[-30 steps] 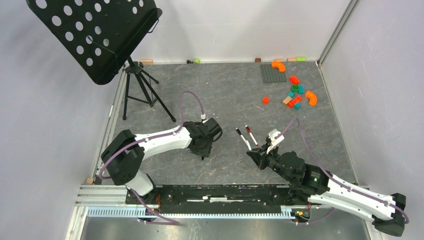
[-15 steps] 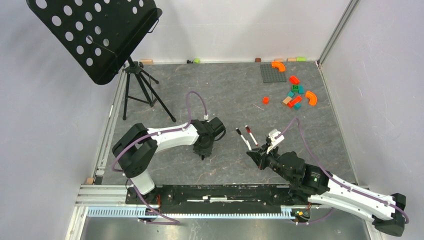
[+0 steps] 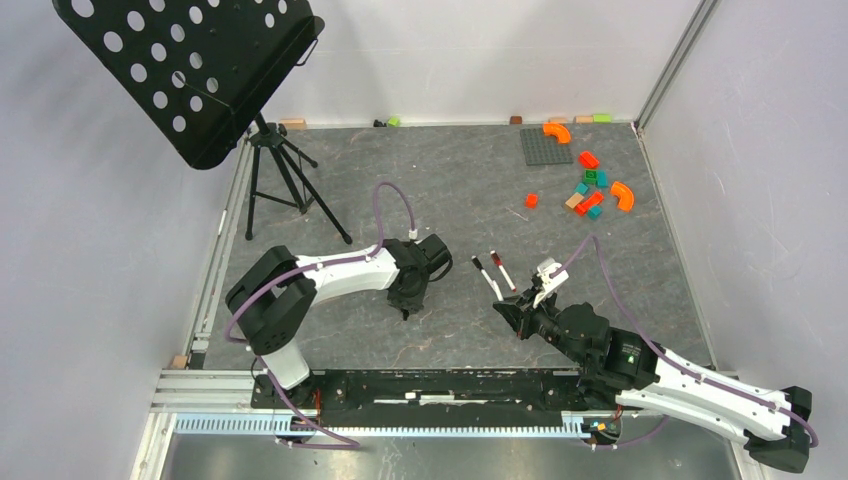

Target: Insert the pens into the pen caps

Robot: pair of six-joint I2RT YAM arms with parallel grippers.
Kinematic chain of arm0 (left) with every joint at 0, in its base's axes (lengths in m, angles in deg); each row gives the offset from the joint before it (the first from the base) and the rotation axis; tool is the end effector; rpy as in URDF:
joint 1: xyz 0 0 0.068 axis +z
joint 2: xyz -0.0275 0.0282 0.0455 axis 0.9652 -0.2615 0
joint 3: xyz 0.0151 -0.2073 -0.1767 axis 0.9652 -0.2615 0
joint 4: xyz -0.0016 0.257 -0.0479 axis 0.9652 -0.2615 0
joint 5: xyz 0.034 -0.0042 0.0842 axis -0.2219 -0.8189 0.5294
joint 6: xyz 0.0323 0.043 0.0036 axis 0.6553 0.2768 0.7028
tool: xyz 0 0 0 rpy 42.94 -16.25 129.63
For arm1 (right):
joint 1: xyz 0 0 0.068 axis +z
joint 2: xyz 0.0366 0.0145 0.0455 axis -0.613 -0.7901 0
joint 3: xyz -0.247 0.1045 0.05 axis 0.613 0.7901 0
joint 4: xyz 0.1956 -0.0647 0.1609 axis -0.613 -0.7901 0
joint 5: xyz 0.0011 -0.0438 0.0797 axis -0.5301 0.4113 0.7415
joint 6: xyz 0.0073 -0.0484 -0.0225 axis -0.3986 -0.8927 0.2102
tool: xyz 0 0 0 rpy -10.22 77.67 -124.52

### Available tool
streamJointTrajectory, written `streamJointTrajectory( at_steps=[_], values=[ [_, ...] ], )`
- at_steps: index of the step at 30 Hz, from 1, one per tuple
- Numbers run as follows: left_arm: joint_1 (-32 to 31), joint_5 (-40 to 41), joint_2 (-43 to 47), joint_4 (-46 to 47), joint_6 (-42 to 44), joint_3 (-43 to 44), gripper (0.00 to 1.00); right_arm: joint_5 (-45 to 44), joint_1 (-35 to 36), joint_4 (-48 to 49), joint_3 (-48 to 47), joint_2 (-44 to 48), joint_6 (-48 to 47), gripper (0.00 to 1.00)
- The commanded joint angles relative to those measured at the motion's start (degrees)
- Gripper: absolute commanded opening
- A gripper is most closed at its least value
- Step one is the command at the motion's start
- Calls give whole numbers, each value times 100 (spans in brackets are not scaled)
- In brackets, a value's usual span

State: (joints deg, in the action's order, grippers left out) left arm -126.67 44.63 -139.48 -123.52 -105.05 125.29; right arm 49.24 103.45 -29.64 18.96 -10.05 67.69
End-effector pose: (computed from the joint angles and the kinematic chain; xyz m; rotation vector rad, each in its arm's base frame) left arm 0.1919 -0.2336 0.1609 0.4281 2.8527 0.0186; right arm 0.0636 0.1072 0.2242 -0.3945 1.8601 0.7331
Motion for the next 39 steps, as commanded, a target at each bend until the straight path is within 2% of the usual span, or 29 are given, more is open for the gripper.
streamJointTrajectory(
  at_steps=[1,6,14,16,17,18,22,29,39],
  values=[
    [15,235,-153,-40,-162,94,30,35,31,268,49,13,29,1],
    [15,297,-97,-53,-252,-19,29,20,31,273,78,40,35,1],
    [15,241,-82,-80,-283,-150,21,35,36,319,102,-12,45,1],
    [15,226,-77,-70,-286,-177,15,42,36,336,104,-21,52,1],
    [15,227,-71,-58,-289,-186,7,44,36,344,104,-35,54,1],
    [15,240,-63,-41,-286,-203,2,51,34,350,104,-30,59,1],
    [10,302,205,211,-331,-409,2,59,36,363,100,-60,66,1],
    [14,535,1171,571,-318,-823,2,103,36,559,130,-115,158,1],
    [11,1232,2429,487,-390,-1106,2,208,35,1566,337,-505,515,0]
  ],
)
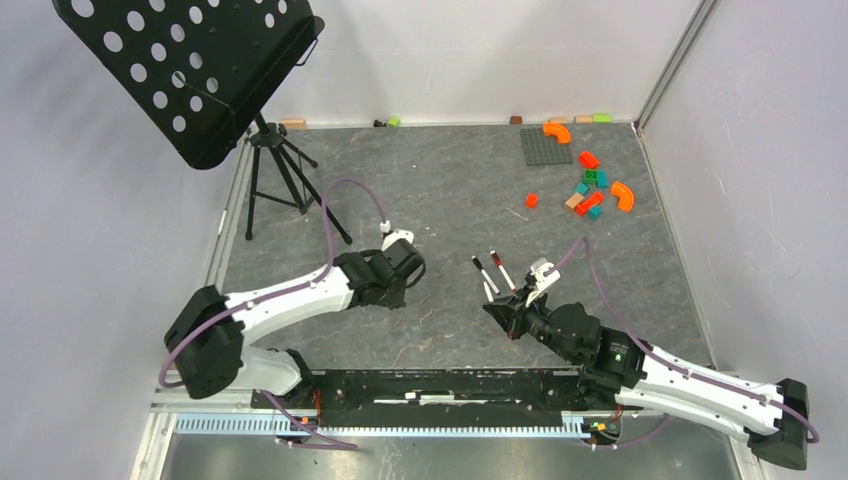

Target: Insert the pens into the pen caps

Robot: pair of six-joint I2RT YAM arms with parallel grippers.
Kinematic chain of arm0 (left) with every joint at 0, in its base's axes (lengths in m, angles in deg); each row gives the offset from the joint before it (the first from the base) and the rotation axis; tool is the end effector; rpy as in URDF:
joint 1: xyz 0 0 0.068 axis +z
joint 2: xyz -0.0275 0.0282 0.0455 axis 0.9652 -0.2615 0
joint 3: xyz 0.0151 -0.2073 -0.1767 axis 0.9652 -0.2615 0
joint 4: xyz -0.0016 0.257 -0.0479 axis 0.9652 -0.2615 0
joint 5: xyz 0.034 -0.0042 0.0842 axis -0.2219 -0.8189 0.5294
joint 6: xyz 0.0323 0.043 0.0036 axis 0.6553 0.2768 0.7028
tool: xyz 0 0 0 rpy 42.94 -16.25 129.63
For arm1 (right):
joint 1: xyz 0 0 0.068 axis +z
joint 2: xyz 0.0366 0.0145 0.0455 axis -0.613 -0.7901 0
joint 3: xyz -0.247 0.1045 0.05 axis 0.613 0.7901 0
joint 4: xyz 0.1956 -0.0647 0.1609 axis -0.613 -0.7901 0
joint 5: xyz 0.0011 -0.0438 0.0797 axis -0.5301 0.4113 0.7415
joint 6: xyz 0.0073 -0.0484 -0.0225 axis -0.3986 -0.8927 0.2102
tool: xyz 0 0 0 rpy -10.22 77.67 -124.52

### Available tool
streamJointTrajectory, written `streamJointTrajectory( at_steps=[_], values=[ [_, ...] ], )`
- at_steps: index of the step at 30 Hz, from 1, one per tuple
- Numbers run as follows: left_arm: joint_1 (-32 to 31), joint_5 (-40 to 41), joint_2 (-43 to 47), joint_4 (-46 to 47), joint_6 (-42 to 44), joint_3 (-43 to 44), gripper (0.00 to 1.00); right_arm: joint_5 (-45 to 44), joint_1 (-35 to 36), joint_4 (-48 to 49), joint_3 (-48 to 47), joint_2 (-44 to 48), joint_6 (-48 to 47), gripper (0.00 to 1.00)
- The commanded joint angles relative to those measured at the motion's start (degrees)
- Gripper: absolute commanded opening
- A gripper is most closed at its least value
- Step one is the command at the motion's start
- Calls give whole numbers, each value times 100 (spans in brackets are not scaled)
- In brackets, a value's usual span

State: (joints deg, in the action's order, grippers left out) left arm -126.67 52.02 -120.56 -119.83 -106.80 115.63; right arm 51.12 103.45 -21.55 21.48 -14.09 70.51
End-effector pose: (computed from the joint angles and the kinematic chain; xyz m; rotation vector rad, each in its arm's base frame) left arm 0.1649 -0.1920 0.2042 0.2880 2.6201 -0.0738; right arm 0.0676 0.1187 0.2153 -0.3634 1.8585 0.8121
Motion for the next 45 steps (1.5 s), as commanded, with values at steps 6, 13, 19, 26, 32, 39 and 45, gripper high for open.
streamJointTrajectory(
  at_steps=[6,13,19,26,32,39,45],
  values=[
    [-40,588,1314,391,-34,-469,2,233,36,1549,184,-521,321,0],
    [-63,723,3536,1379,-103,-1559,2,632,35,2334,194,-976,357,0],
    [-62,435,4894,2135,-100,-2188,2,1465,36,3423,399,-1345,375,0],
    [-57,-73,5707,3289,-664,-2840,2,2044,126,4358,419,-1897,300,0],
    [-64,-398,6046,4516,-1128,-3517,2,2045,234,4787,405,-2290,237,0],
    [-64,-952,6108,5834,-1321,-4068,2,2031,450,5183,405,-2346,-39,0],
    [-64,-1432,5928,7106,-1496,-4422,2,1685,680,4907,292,-2396,-142,0]
  ],
)
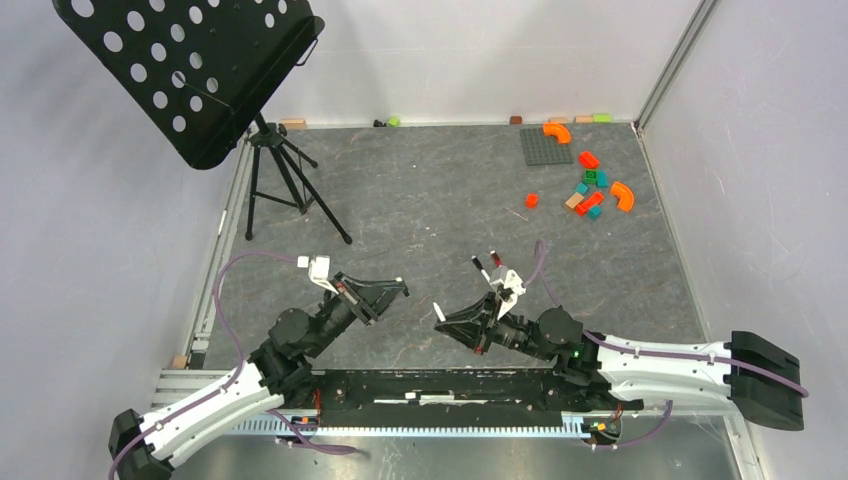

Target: Insert the pens into the pen caps

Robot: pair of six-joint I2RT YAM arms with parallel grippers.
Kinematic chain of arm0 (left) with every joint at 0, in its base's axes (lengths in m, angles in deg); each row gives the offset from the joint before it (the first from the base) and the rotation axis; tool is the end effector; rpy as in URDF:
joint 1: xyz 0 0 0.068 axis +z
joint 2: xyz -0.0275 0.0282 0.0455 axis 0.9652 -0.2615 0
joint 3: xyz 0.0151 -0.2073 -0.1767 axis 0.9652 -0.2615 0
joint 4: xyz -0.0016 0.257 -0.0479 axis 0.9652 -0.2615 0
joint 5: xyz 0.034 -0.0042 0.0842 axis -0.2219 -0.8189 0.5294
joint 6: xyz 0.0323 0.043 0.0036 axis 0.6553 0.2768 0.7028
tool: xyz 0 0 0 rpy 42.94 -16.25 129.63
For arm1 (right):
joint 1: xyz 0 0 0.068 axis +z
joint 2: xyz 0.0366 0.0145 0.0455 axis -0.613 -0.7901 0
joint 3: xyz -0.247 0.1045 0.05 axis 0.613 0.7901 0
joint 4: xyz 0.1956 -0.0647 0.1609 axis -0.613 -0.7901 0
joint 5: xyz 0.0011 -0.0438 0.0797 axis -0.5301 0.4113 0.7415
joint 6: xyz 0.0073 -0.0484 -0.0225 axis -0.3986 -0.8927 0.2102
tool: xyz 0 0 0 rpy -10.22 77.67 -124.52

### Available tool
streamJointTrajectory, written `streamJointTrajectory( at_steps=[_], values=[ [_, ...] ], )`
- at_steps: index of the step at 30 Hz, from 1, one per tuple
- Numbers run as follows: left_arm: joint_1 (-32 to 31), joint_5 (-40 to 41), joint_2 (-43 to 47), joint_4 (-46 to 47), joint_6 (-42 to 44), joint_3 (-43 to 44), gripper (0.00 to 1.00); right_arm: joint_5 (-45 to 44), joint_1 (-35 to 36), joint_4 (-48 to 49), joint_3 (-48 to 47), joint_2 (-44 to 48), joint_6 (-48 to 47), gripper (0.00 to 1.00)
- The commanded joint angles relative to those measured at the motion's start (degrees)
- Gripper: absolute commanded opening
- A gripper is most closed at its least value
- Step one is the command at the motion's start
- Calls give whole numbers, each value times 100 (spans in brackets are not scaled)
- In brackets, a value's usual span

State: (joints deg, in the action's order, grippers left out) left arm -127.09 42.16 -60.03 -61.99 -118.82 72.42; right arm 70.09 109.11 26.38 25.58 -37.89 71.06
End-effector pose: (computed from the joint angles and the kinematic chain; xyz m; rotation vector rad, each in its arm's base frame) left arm 0.0830 -0.0991 0.2175 -0.0643 1.5649 -1.3132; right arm 0.0607 0.1759 0.2200 -0.5804 1.5388 1.3551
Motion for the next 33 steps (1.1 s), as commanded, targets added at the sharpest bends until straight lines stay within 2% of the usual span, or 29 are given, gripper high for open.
streamJointTrajectory(
  at_steps=[1,5,11,19,33],
  values=[
    [-22,-540,-197,1532,-317,-127,2,-198,143,92,-141,-40,-216,0],
    [-19,-783,-404,2464,-574,-306,2,-17,215,206,-193,-143,-254,0],
    [-22,-1310,-818,3345,-679,-419,2,47,267,346,-283,-297,-296,0],
    [-22,-1687,-1168,3753,-674,-400,2,69,265,259,-481,-389,-387,0],
    [-22,-1671,-1479,4057,-663,-463,2,148,287,281,-650,-547,-382,0]
  ],
)
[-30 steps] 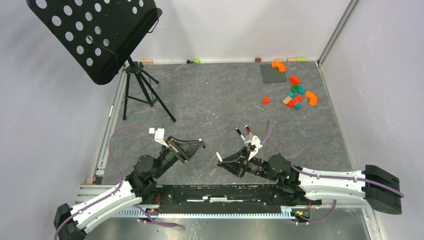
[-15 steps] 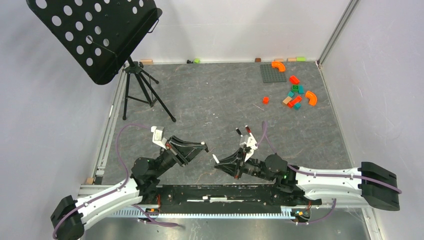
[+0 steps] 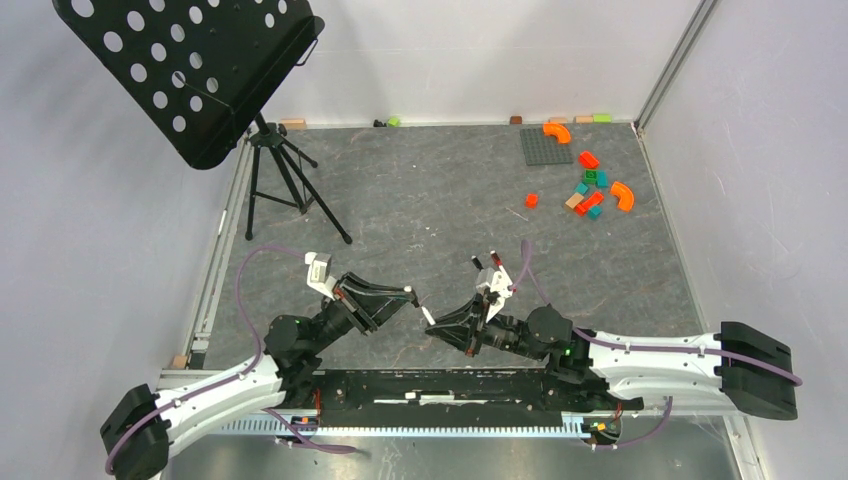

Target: Insert the pens into the pen caps

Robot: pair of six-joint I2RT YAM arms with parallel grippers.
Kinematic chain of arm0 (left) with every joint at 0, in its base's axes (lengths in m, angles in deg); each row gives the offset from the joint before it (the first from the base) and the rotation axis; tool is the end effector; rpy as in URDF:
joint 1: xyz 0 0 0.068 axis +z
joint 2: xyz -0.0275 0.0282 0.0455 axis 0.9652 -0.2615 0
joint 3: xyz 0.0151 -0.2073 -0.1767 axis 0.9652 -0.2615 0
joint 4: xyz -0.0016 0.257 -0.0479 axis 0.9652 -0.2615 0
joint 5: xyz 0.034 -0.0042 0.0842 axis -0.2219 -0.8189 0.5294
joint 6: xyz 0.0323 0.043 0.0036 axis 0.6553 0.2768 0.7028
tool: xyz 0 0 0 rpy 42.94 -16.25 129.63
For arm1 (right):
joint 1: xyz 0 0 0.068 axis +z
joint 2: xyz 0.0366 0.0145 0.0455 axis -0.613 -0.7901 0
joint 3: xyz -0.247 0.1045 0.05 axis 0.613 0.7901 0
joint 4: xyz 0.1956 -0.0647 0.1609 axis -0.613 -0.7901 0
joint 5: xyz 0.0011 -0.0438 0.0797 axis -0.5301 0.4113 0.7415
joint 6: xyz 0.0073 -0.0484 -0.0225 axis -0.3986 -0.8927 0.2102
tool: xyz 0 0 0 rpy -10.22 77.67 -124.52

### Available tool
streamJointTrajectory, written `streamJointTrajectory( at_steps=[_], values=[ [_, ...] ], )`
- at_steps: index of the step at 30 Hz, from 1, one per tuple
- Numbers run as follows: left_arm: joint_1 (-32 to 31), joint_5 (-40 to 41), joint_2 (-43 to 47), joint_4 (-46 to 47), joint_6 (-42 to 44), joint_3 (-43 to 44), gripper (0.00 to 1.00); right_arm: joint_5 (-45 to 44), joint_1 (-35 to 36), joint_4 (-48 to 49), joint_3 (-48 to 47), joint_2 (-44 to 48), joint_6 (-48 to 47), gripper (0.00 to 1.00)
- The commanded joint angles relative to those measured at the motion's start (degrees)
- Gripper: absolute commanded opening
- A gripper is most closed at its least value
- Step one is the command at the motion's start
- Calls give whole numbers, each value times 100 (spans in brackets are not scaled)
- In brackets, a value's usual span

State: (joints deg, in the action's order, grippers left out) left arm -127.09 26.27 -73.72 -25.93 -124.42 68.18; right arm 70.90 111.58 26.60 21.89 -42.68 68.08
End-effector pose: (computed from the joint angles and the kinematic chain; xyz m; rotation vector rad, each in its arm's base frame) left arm 0.0788 -0.1097 0.2295 0.1303 1.2775 -1.6958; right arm 0.0568 0.1932 0.2277 -0.6716 1.5198 1.3504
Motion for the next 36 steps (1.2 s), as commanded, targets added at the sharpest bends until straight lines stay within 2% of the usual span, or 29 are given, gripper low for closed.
streamJointTrajectory(
  at_steps=[1,36],
  values=[
    [-22,-82,-144,461,-106,-29,2,67,46,264,-290,-81,-77,0],
    [-21,-69,-376,646,-181,-71,2,-161,84,-114,-332,79,-157,0]
  ],
)
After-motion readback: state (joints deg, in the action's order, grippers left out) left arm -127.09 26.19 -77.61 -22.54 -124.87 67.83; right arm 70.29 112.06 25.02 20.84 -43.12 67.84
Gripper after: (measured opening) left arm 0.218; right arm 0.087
